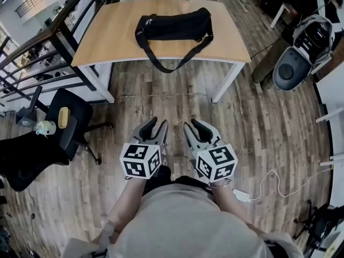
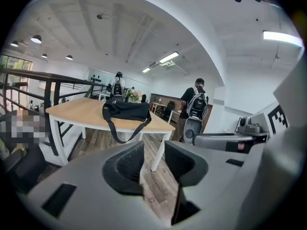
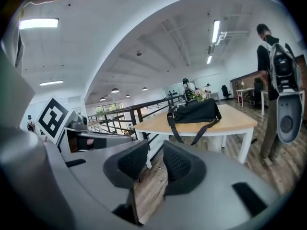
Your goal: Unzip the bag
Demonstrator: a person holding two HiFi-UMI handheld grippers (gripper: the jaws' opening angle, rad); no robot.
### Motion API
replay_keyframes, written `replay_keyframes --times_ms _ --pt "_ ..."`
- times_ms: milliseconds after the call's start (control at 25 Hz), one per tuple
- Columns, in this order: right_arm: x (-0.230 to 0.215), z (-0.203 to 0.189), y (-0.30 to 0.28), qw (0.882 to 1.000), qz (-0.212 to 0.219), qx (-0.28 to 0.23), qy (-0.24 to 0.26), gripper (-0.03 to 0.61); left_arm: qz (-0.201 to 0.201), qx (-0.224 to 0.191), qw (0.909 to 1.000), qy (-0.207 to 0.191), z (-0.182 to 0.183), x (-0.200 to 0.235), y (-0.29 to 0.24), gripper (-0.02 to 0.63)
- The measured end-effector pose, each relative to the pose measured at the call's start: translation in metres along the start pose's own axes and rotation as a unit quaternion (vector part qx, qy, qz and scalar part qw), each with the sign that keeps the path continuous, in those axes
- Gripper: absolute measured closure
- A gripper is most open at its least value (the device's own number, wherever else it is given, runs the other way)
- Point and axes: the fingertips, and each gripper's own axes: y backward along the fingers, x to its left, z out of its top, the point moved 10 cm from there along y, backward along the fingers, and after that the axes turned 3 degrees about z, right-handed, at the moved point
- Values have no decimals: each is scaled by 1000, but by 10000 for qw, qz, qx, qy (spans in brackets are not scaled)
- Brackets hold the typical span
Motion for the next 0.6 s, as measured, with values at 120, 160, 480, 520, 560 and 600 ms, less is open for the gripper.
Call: replay_keyframes --times_ms 120,160,480,520,560,600 --pt "-11 18 -30 10000 -56 -32 -68 482 -120 -24 9999 -45 21 22 -23 478" --pt "-13 24 -40 9999 -74 -59 -76 482 -164 -72 9998 -33 28 29 -29 478" --pt "-26 52 -114 9995 -276 -131 -107 488 -353 -61 9993 -72 63 89 -74 479" --pt "-27 56 -121 9993 -308 -173 -101 488 -360 -69 9993 -75 66 96 -78 479" --pt "-27 59 -127 9992 -333 -202 -89 488 -376 -67 9993 -63 68 102 -82 479" --pt "-26 61 -133 9992 -346 -206 -80 488 -398 -56 9992 -31 70 107 -84 479"
